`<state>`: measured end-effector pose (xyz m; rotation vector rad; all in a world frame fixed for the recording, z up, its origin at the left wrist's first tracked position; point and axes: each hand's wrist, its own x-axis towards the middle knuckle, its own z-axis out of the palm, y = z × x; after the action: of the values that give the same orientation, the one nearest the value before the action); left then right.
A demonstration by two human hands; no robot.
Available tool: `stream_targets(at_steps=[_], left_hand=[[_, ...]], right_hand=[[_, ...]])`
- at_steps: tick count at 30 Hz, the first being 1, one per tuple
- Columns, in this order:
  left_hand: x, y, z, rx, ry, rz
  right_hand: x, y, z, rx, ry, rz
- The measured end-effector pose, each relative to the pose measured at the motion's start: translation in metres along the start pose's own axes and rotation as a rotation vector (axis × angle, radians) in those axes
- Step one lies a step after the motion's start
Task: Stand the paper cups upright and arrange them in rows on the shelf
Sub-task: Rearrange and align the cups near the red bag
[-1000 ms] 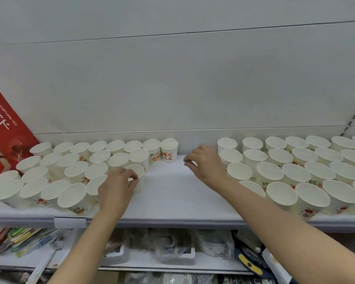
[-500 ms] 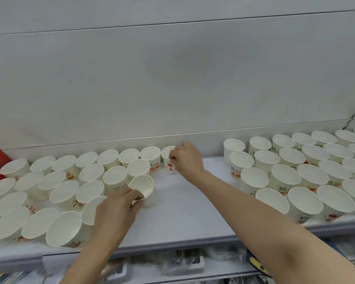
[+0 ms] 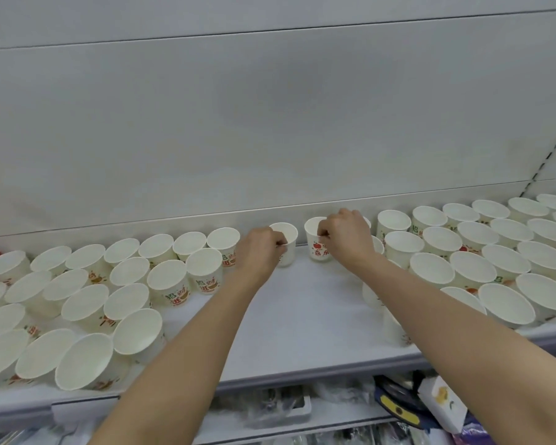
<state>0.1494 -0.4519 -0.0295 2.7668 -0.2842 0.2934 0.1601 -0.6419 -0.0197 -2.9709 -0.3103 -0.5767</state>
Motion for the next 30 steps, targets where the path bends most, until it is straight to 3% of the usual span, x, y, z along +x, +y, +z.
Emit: stream_targets(at_steps=[13, 21, 27, 30], left_hand=[[0.004, 0.009, 0.019, -0.004, -0.006, 0.015], [-0.090, -0.003, -0.004, -0.101, 0.237, -0.101], [-0.184, -0.073, -0.047, 0.217, 0.503, -0.263], [-0.204, -0.104, -0.074, 0.353, 0.444, -0.366]], right_hand=[[-0.003, 0.015, 0.019, -0.058, 0.049, -0.106], [-0.017, -0.010, 0.014, 0.166, 0.232, -0.186], [-0.047, -0.077, 0.017, 0.309, 0.276, -0.374], [-0.057, -0.107, 0.026, 0.365, 0.229, -0.412]])
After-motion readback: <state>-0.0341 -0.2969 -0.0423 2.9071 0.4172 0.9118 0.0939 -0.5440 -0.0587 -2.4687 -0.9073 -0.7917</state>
